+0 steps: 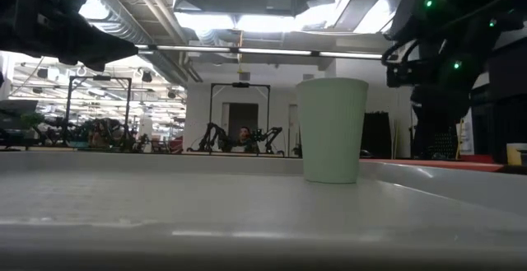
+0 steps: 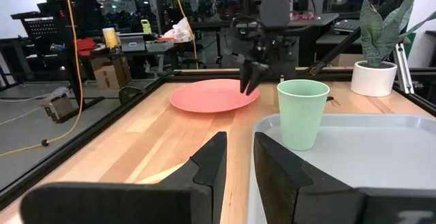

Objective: Pick and place plate/cup/fork/spoon on tray
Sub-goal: Put the pink plate on the gray serving tray to the bottom left of the green cup, then put the black spoon on the gray serving tray to the right of the pink plate

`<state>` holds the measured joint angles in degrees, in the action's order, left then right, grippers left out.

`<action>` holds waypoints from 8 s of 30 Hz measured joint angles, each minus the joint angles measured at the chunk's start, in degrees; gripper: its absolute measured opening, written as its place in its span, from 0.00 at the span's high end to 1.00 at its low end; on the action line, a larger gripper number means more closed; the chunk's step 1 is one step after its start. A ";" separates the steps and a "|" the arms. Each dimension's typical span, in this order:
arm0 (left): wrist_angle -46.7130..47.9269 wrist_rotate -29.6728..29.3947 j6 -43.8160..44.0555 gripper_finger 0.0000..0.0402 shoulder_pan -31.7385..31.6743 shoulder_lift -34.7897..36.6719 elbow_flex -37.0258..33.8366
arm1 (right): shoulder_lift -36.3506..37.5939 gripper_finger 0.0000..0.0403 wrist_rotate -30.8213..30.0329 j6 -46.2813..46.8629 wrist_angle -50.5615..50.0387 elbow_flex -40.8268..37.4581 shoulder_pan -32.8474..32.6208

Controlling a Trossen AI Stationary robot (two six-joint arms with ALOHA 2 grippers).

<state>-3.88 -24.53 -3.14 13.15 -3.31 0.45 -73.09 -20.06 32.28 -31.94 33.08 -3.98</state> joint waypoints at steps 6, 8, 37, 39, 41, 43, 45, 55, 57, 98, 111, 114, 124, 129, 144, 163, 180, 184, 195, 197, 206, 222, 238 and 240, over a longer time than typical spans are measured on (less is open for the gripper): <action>0.00 -0.02 0.05 0.83 0.00 0.01 0.00 | -1.28 0.80 -1.28 -5.60 5.01 0.00 -4.39; 0.00 -0.02 0.05 0.83 0.00 0.00 0.00 | -1.30 0.80 -4.09 -5.87 5.12 0.00 -5.97; -0.02 0.00 0.09 0.83 0.00 0.00 0.00 | -11.25 0.80 -17.94 -6.97 4.62 -0.02 -17.14; -0.02 0.00 0.09 0.83 0.00 0.00 0.00 | -11.25 0.80 -18.47 -5.64 3.45 -0.02 -16.92; -0.02 0.00 0.09 0.83 0.00 0.00 0.00 | -11.25 0.80 -18.74 -3.93 1.84 -0.02 -16.32; -0.02 0.00 0.12 0.83 -0.01 0.00 0.00 | -11.25 0.80 -17.51 -3.30 0.94 -0.11 -15.57; -0.02 0.00 0.12 0.83 0.00 0.01 0.00 | -11.25 0.80 -15.94 -2.72 1.11 -0.59 -14.94; -0.03 0.00 0.22 0.83 0.00 0.00 0.00 | -11.25 0.80 -15.16 -1.01 1.48 -2.89 -12.14; -0.04 0.00 0.22 0.83 -0.01 0.00 0.00 | -11.23 0.80 -15.14 -1.00 1.60 -3.16 -11.75; -0.04 0.00 1.42 0.83 0.00 0.02 0.00 | -9.52 0.99 -9.71 -55.02 23.95 25.35 -15.14; -0.09 -2.49 1.50 0.83 -0.02 0.02 0.02 | -13.69 0.99 9.50 -64.98 38.43 25.35 -26.49; -0.01 0.37 2.14 0.83 -0.02 0.01 0.05 | -17.16 0.99 9.45 -64.33 42.37 25.35 -28.86; 0.36 2.79 1.06 0.83 -0.02 0.02 0.20 | -29.64 0.99 5.66 -63.85 51.05 25.33 -30.45; 0.44 2.78 1.10 0.83 -0.02 0.02 0.20 | -32.63 0.99 5.58 -59.31 51.07 25.31 -30.45; 0.46 2.78 2.65 0.83 -0.02 0.02 0.22 | -36.86 0.86 6.36 -53.45 49.54 25.31 -30.43; 0.46 2.78 2.67 0.83 -0.02 0.02 0.23 | -36.86 0.75 9.65 -47.57 47.63 25.31 -30.41; 0.44 3.13 2.76 0.83 -0.02 0.02 0.24 | -28.45 0.69 0.70 -44.21 38.85 25.33 -33.31; 0.45 3.15 2.76 0.83 0.00 0.02 0.24 | -22.94 0.69 -6.44 -35.00 28.03 25.33 -35.59; 0.68 3.23 4.43 0.83 0.00 0.01 0.24 | -14.74 0.69 -22.81 -3.61 5.82 25.33 -36.75; 0.70 3.28 5.69 0.83 0.00 0.00 0.24 | -14.49 0.69 -24.26 -1.40 2.80 25.33 -36.50; 0.67 3.24 7.58 0.83 0.00 0.00 0.24 | -14.46 0.69 -24.10 16.15 -15.37 24.74 -36.20; 0.41 2.04 7.23 0.83 0.00 0.02 0.24 | -14.39 0.69 -24.08 23.17 -17.25 18.86 -36.17; 0.26 -5.64 4.07 0.83 0.00 0.02 0.24 | -3.08 0.69 -15.26 30.43 -4.92 5.46 -29.49; 0.26 -5.79 4.06 0.83 0.00 0.01 0.24 | -4.08 0.69 -13.52 30.42 -5.45 5.46 -28.87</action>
<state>-3.62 -30.32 0.92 13.15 -3.30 0.69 -77.16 -33.58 62.70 -37.39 38.54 -32.85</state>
